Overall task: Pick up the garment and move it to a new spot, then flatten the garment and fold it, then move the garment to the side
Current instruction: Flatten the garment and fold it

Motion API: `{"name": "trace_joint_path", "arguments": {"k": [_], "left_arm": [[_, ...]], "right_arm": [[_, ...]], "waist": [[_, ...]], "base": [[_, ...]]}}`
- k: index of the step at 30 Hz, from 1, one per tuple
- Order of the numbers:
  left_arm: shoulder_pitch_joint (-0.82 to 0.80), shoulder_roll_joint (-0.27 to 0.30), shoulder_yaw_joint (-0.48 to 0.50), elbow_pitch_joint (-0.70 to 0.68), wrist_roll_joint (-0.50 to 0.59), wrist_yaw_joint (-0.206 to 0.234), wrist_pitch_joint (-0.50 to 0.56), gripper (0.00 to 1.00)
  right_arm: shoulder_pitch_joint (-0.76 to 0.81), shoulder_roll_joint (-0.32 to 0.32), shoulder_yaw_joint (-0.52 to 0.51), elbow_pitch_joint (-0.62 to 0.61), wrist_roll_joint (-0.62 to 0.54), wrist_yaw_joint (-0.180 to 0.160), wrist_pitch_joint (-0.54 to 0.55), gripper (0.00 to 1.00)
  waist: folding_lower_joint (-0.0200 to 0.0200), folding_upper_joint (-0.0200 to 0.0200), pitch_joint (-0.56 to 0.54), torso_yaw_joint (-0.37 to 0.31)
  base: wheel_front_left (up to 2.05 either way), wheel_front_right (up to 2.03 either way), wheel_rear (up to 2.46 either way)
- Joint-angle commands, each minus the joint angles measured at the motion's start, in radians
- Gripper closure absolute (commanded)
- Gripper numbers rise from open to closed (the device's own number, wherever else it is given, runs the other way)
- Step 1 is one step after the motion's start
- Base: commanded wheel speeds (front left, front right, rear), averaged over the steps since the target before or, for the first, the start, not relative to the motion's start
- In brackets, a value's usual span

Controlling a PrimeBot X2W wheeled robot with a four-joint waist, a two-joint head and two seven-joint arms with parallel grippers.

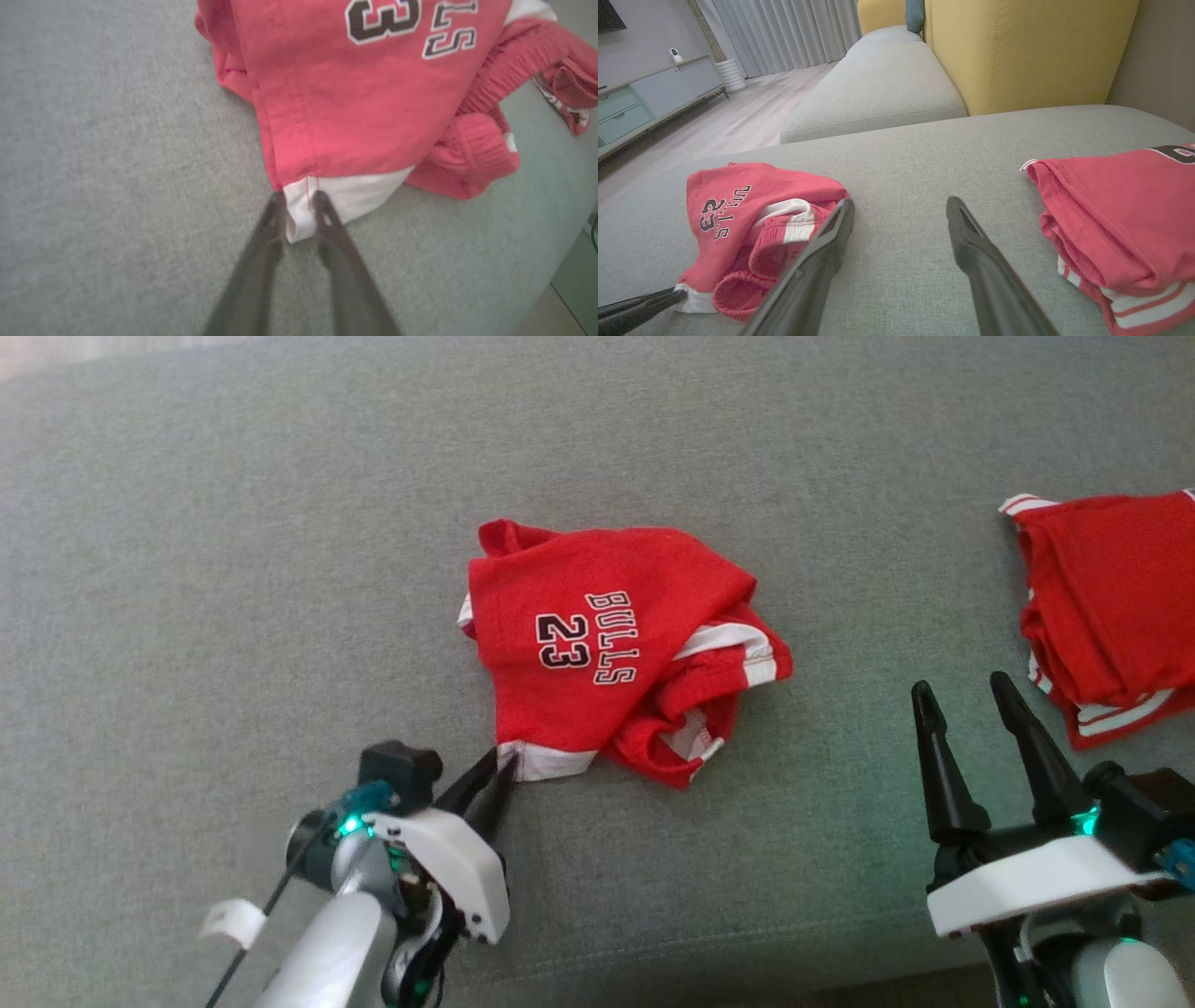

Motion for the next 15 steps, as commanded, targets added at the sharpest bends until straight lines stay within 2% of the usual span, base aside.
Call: {"name": "trace_joint_path", "arguments": {"k": [1, 6, 15], "left_arm": [[-0.044, 0.000, 0.036, -0.026, -0.009, -0.004, -0.020, 1.00], [-0.058, 0.022, 0.082, -0.087, -0.021, 0.008, -0.102, 1.00], [-0.013, 0.082, 0.222, -0.277, -0.055, 0.100, -0.166, 1.00]], "right_arm": [[-0.038, -0.004, 0.020, -0.033, 0.007, 0.007, -0.004, 0.00], [-0.031, -0.004, 0.006, -0.030, 0.014, 0.007, -0.001, 0.00], [-0.022, -0.003, -0.007, -0.016, 0.031, 0.007, 0.018, 0.00]], "waist": [[-0.0001, 0.0000, 0.002, -0.005], [-0.0001, 0.0000, -0.001, -0.003], [-0.0001, 0.0000, -0.006, 0.032]], "base": [[0.00, 0.00, 0.00], [0.00, 0.00, 0.00], [0.00, 0.00, 0.00]]}}
